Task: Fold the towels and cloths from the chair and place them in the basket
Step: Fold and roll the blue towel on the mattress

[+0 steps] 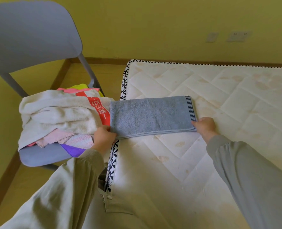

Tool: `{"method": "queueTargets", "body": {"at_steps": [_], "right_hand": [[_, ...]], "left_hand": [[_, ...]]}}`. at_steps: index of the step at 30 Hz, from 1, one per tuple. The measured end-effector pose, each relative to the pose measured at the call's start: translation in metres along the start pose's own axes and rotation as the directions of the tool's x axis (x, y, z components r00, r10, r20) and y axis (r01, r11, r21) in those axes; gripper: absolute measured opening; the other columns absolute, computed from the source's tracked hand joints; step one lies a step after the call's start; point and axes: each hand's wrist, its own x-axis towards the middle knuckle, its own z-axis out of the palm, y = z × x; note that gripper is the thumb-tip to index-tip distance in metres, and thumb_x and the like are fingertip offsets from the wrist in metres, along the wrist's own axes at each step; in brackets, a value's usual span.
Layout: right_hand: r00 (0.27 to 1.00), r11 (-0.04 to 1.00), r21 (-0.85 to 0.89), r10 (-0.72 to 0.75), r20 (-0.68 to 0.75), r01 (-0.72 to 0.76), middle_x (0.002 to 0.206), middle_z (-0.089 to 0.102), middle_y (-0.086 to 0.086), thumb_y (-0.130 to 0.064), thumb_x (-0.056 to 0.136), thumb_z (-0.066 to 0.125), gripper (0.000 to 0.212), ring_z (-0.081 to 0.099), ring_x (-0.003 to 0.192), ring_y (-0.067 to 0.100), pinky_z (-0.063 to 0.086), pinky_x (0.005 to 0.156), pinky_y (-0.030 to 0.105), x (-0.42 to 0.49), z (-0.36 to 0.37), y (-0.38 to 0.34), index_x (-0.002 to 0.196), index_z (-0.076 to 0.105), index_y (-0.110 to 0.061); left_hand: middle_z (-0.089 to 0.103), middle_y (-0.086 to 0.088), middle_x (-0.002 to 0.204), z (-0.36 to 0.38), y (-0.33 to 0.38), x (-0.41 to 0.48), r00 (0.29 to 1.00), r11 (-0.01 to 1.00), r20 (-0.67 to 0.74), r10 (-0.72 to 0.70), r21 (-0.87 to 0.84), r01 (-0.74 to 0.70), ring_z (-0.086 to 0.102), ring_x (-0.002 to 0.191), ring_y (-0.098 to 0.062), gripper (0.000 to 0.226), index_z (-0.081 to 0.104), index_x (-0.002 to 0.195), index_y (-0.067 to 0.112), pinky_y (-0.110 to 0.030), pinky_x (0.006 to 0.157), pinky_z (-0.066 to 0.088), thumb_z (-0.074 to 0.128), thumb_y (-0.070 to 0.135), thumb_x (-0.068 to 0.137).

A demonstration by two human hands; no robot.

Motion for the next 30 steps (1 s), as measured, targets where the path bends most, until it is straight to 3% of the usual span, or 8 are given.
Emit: {"method": "queueTargets", "body": {"at_steps": [4,7,10,16,18,21,25,30], "right_hand": [[0.998,0.996,-0.068,-0.049,0.039,0.052,0.066,0.055,0.01,-0.015,0.082,0.069,0.019,0.05,0.061,0.023,0.031,0.048,0.025,0.001,0.001,-0.003,0.069,0.059,-0.004],[0.997,0.997,0.045,-0.062,0.053,0.06,0.079,0.061,0.012,-0.015,0.082,0.068,0.019,0.055,0.066,0.023,0.037,0.054,0.026,-0.001,0.004,-0.006,0.094,0.065,0.0],[0.994,0.998,0.048,-0.042,0.098,0.037,0.071,0.052,0.009,-0.014,0.088,0.058,0.015,0.047,0.061,0.023,0.032,0.049,0.027,-0.002,0.006,-0.011,0.095,0.06,-0.001],[0.964,0.993,0.069,-0.07,-0.255,0.091,0.087,0.057,0.013,-0.001,0.085,0.046,0.021,0.054,0.076,0.03,0.04,0.06,0.032,-0.018,0.001,-0.016,0.105,0.05,-0.004],[0.94,0.991,-0.111,-0.102,-0.326,0.07,0.098,0.062,0.017,-0.004,0.081,0.051,0.03,0.059,0.089,0.036,0.046,0.074,0.039,-0.023,-0.002,-0.004,0.11,0.046,-0.005],[0.922,0.933,-0.36,-0.123,-0.368,-0.019,0.121,0.051,0.02,-0.006,0.077,0.061,0.048,0.046,0.114,0.037,0.035,0.091,0.044,-0.027,-0.001,0.012,0.122,0.044,-0.005],[0.809,0.784,-0.469,-0.547,-0.213,0.407,0.127,0.05,0.022,-0.004,0.081,0.054,0.047,0.045,0.119,0.039,0.034,0.097,0.047,-0.033,0.026,-0.012,0.127,0.048,0.0],[0.693,0.596,-0.403,-0.703,0.157,0.695,0.152,0.03,0.013,-0.016,0.097,0.039,0.043,0.026,0.142,0.028,0.019,0.115,0.044,-0.047,0.084,-0.059,0.139,0.041,-0.005]], "left_hand": [[0.059,-0.008,0.096,0.002,0.0,0.0,0.992,0.947,0.007,0.129,0.295,-0.126,0.06,0.083,-0.028,0.022,0.052,0.11,0.012,-0.035,0.073,0.051,0.054,0.023,0.091],[0.059,-0.005,0.097,0.007,0.006,-0.001,0.998,0.998,-0.016,0.062,-0.002,-0.062,0.058,0.087,-0.024,0.032,0.051,0.112,0.008,-0.033,0.079,0.05,0.064,0.025,0.088],[0.062,-0.004,0.091,0.008,0.016,-0.005,0.998,0.925,0.017,-0.065,-0.374,0.067,0.057,0.079,-0.018,0.028,0.057,0.113,0.006,-0.029,0.075,0.046,0.064,0.019,0.089],[0.056,-0.003,0.112,0.007,0.028,-0.02,0.998,0.91,0.004,0.064,-0.411,-0.057,0.06,0.09,-0.017,0.061,0.037,0.136,0.015,-0.023,0.071,0.05,0.062,0.0,0.083],[0.06,-0.008,0.108,0.01,0.028,-0.03,0.99,0.944,0.085,0.11,-0.322,-0.077,0.062,0.088,-0.022,0.078,0.025,0.146,0.023,-0.029,0.071,0.052,0.06,0.0,0.08],[0.054,-0.009,0.115,0.016,0.019,-0.037,0.968,0.956,0.038,0.246,0.155,-0.249,0.057,0.096,-0.028,0.082,0.024,0.147,0.025,-0.04,0.074,0.052,0.062,0.009,0.076],[0.056,-0.019,0.118,0.031,0.029,-0.031,0.64,0.576,-0.066,0.766,0.511,-0.637,0.054,0.104,-0.039,0.056,0.054,0.126,0.004,-0.045,0.082,0.049,0.064,0.009,0.072],[0.034,-0.017,0.15,0.058,0.065,-0.012,0.69,0.472,0.201,0.696,0.596,-0.649,0.025,0.141,-0.036,0.053,0.041,0.141,0.008,-0.051,0.112,0.024,0.04,0.012,0.088]]}}
